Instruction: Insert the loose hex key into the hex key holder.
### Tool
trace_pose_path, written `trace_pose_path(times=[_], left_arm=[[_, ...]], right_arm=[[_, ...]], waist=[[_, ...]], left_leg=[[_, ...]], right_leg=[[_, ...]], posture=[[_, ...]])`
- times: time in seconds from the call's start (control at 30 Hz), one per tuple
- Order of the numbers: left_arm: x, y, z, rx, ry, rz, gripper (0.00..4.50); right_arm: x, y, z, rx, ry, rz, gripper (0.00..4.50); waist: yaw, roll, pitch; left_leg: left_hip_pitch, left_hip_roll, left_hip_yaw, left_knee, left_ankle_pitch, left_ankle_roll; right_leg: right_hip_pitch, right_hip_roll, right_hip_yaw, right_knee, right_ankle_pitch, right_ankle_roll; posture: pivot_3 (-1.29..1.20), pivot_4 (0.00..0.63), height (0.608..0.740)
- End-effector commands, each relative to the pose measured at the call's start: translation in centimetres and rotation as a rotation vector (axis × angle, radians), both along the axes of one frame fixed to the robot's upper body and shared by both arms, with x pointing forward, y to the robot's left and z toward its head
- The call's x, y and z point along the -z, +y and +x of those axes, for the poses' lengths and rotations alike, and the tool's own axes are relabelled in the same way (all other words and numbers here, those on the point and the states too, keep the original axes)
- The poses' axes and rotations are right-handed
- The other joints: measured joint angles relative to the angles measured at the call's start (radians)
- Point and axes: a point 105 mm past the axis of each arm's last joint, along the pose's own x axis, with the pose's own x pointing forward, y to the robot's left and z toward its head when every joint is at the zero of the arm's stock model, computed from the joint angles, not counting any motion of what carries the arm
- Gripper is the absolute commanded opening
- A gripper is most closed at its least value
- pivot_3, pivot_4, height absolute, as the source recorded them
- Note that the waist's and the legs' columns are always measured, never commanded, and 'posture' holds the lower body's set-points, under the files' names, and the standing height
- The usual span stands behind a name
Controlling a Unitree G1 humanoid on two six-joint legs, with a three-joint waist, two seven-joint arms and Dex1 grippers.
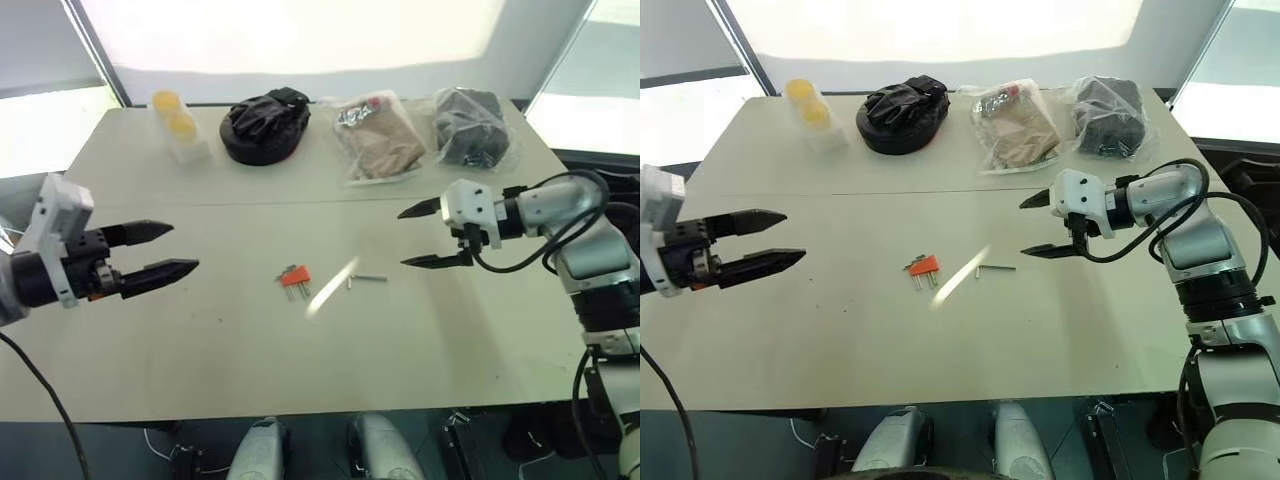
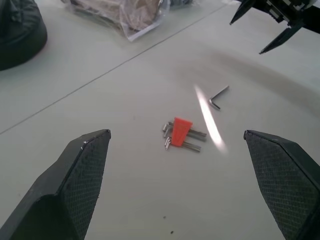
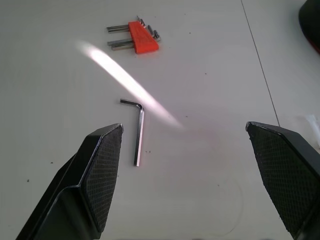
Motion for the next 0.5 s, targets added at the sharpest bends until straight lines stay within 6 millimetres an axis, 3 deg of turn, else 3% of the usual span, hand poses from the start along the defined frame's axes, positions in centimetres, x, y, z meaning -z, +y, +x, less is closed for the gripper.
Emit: trace_pose_path(times=[0.03, 0.5], left_arm=[[-1.29, 0.34, -0.04, -0.015, -0.064, 0.016, 4.47], [-1.04, 0.34, -0.06, -0.046, -0.065, -0.017, 4.47]], right_arm=[[-1.82, 0.50, -0.13, -0.024, -0.046, 0.024, 4.11], [-2.20, 0.97, 0.05, -0.025, -0.041, 0.056, 4.11]], waist=[[-0.001, 0.000, 0.000], [0.000, 0.000, 0.000]], left_leg=[[0.000, 0.000, 0.000, 0.000, 0.000, 0.000], [0.000, 0.000, 0.000, 0.000, 0.000, 0.000]], right_leg=[[0.000, 0.000, 0.000, 0.000, 0.000, 0.000], [0.000, -0.001, 0.000, 0.000, 0.000, 0.000]], posture=[[0.00, 0.150, 0.740], [0.00, 0.150, 0.740]])
